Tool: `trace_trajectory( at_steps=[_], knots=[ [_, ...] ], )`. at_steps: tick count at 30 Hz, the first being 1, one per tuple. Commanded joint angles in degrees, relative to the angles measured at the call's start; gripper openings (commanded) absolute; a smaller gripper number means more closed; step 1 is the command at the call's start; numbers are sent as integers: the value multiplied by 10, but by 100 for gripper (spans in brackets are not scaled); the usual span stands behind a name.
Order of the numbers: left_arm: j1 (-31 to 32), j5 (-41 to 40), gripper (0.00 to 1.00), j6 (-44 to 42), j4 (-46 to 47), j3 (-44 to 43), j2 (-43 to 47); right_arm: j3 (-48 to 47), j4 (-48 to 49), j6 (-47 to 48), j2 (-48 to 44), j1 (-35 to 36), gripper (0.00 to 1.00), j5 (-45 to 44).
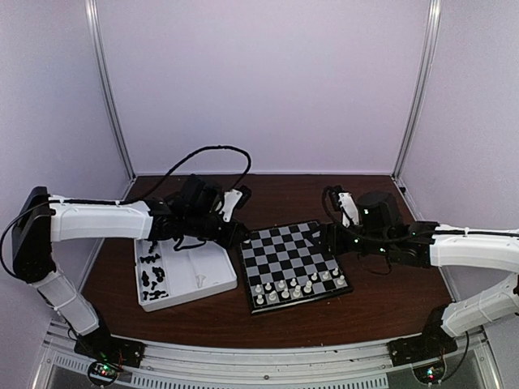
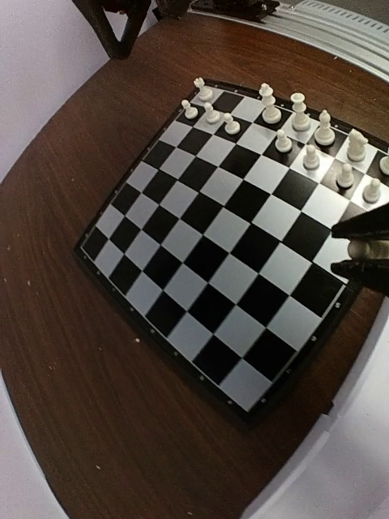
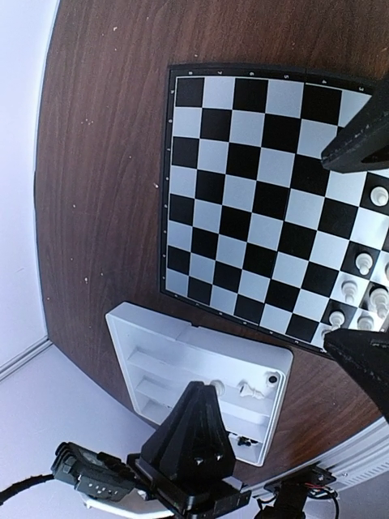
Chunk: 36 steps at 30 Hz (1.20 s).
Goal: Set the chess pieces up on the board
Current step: Place the chess piece on the chessboard.
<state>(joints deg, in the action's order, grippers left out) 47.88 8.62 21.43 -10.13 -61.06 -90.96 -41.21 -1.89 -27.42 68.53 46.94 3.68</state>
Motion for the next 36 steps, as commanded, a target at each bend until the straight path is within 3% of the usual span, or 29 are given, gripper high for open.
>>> trace_trajectory(
  at_steps=[1, 9, 24, 36],
  knots=[
    [23, 15, 0, -45, 165, 16, -50, -16, 6, -8, -1, -3, 69, 16],
    [30, 16, 0, -64, 216, 13, -134, -5, 4, -14, -7, -3, 69, 16],
    [45, 2, 4, -59, 255, 50, -168, -3, 17, -22, 16, -3, 69, 33],
    [46, 15, 27, -55, 218, 30, -170, -6, 18, -25, 26, -3, 69, 46]
  ],
)
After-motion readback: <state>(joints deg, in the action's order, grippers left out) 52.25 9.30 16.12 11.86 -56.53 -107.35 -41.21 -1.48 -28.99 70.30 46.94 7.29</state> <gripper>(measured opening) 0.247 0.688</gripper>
